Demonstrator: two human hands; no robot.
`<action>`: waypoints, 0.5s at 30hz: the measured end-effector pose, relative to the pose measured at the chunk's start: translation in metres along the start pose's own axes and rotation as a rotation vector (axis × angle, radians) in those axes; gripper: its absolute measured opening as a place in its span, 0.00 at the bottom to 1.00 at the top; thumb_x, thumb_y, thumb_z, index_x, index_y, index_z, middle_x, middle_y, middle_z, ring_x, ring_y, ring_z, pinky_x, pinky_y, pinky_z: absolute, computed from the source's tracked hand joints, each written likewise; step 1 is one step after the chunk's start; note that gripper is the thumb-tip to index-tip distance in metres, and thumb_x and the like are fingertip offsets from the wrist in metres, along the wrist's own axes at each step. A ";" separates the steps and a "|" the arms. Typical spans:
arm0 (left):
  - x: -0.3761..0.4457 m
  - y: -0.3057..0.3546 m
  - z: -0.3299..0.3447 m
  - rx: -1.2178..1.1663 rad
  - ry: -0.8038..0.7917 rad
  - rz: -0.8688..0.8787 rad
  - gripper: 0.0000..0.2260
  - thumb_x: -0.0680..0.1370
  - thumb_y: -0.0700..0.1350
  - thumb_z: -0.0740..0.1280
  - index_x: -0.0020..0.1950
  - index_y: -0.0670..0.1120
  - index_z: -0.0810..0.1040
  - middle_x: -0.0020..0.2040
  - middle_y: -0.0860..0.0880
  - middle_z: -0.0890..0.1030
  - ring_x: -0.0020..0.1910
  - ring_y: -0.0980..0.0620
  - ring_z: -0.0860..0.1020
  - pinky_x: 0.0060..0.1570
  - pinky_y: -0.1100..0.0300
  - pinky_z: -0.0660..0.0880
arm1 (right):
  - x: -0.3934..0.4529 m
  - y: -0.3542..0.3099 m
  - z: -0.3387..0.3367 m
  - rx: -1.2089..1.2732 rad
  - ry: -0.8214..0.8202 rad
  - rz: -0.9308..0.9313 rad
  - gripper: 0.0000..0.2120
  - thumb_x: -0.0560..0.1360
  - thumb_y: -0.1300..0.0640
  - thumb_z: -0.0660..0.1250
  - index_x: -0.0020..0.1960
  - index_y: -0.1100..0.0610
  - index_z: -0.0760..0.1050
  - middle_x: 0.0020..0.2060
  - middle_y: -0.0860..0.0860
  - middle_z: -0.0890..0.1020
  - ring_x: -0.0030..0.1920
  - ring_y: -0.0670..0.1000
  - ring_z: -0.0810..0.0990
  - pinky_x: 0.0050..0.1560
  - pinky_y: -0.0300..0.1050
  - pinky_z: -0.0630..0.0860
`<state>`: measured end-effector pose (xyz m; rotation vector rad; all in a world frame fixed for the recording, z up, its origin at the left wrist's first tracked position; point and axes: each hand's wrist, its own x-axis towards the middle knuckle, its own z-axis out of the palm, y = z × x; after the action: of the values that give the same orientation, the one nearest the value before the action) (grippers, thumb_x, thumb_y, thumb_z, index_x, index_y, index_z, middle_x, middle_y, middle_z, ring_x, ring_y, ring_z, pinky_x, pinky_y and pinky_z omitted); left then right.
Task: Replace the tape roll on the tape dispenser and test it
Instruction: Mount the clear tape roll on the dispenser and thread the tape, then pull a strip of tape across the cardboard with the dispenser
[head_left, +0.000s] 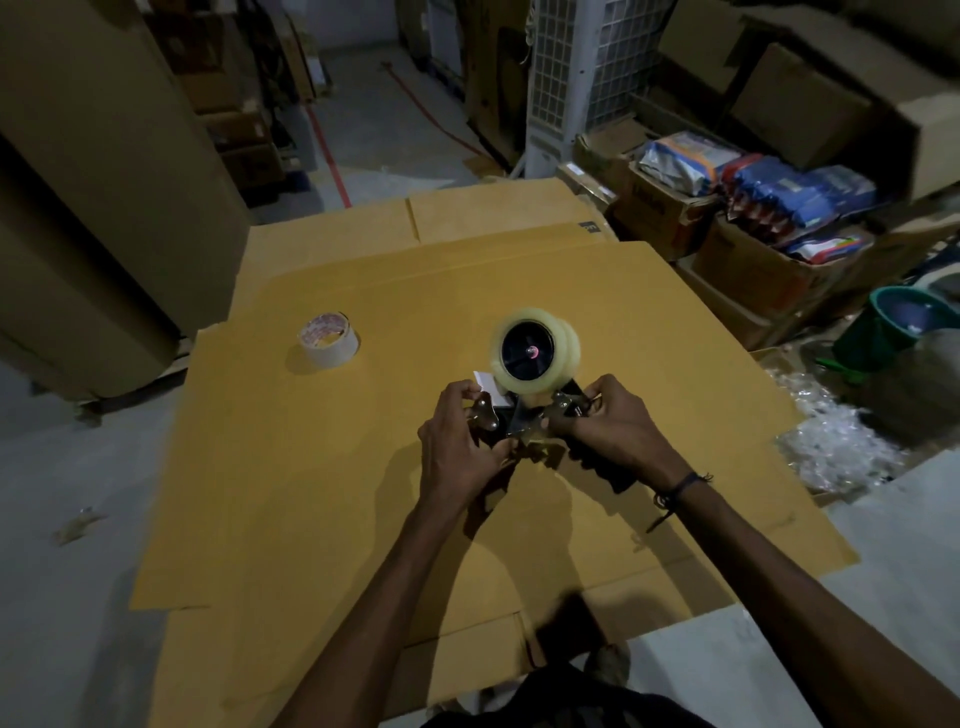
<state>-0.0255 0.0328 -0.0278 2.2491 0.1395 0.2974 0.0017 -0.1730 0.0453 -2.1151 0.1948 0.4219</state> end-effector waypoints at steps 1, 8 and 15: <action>0.003 0.001 0.000 0.000 -0.013 0.012 0.39 0.64 0.54 0.85 0.67 0.56 0.67 0.64 0.59 0.76 0.60 0.56 0.81 0.62 0.42 0.78 | 0.001 0.001 -0.003 -0.003 0.031 -0.033 0.27 0.72 0.43 0.79 0.58 0.55 0.69 0.40 0.57 0.86 0.27 0.52 0.81 0.26 0.45 0.77; 0.024 0.001 -0.001 0.113 -0.127 0.017 0.36 0.68 0.57 0.81 0.70 0.56 0.68 0.73 0.56 0.68 0.64 0.53 0.74 0.66 0.48 0.64 | 0.026 0.011 -0.029 -0.315 0.216 -0.318 0.27 0.70 0.30 0.72 0.52 0.52 0.76 0.45 0.52 0.81 0.41 0.55 0.82 0.40 0.56 0.81; 0.024 0.011 0.033 0.347 -0.442 -0.123 0.37 0.74 0.60 0.75 0.79 0.53 0.64 0.85 0.47 0.52 0.84 0.43 0.50 0.75 0.28 0.54 | 0.044 0.023 -0.034 -0.394 0.149 -0.327 0.24 0.78 0.35 0.68 0.61 0.52 0.66 0.57 0.52 0.69 0.46 0.52 0.80 0.46 0.53 0.83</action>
<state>0.0057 0.0063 -0.0356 2.5752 0.0980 -0.3144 0.0432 -0.2125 0.0282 -2.5110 -0.1632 0.1117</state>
